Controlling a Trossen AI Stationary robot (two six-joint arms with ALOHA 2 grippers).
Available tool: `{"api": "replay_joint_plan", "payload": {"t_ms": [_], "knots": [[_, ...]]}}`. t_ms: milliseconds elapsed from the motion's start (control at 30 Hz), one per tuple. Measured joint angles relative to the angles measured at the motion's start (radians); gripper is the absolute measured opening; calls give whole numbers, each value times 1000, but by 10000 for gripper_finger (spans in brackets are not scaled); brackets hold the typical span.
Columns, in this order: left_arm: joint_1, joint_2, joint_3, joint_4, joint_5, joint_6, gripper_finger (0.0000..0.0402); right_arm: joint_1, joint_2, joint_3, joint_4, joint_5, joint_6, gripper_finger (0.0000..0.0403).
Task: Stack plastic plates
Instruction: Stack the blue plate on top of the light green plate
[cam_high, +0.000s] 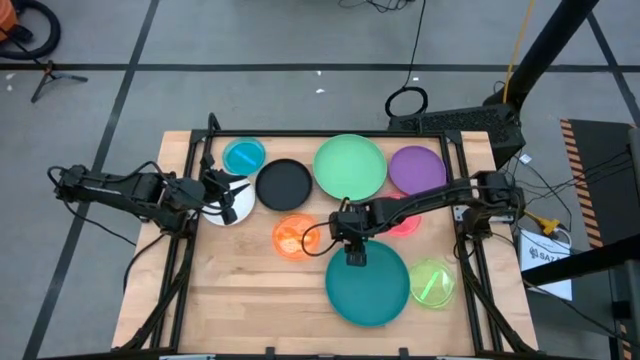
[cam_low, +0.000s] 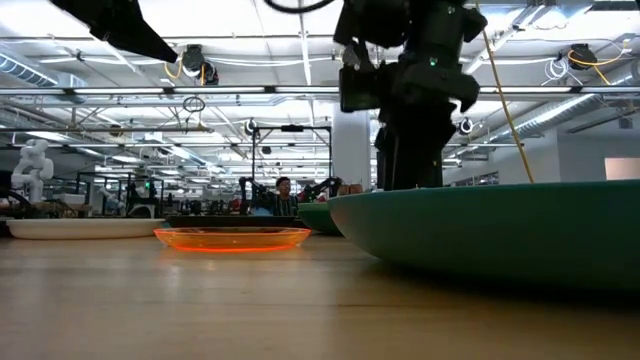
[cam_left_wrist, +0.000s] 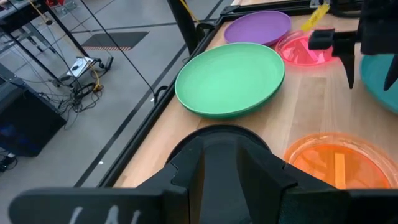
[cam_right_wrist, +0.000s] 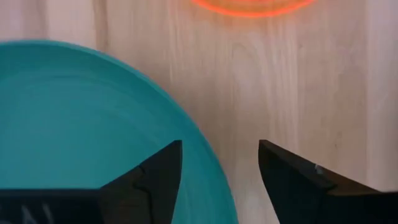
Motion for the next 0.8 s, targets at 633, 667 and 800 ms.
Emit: {"api": "replay_joint_plan", "payload": {"t_ms": [633, 667, 800], "knots": [[0, 0, 0, 1, 3, -1, 99, 0, 57, 0, 48, -26, -34, 201], [0, 0, 0, 1, 3, -1, 99, 0, 66, 0, 48, -26, -39, 201], [0, 0, 0, 1, 4, -2, 99, 0, 94, 0, 67, -52, -50, 201]]}}
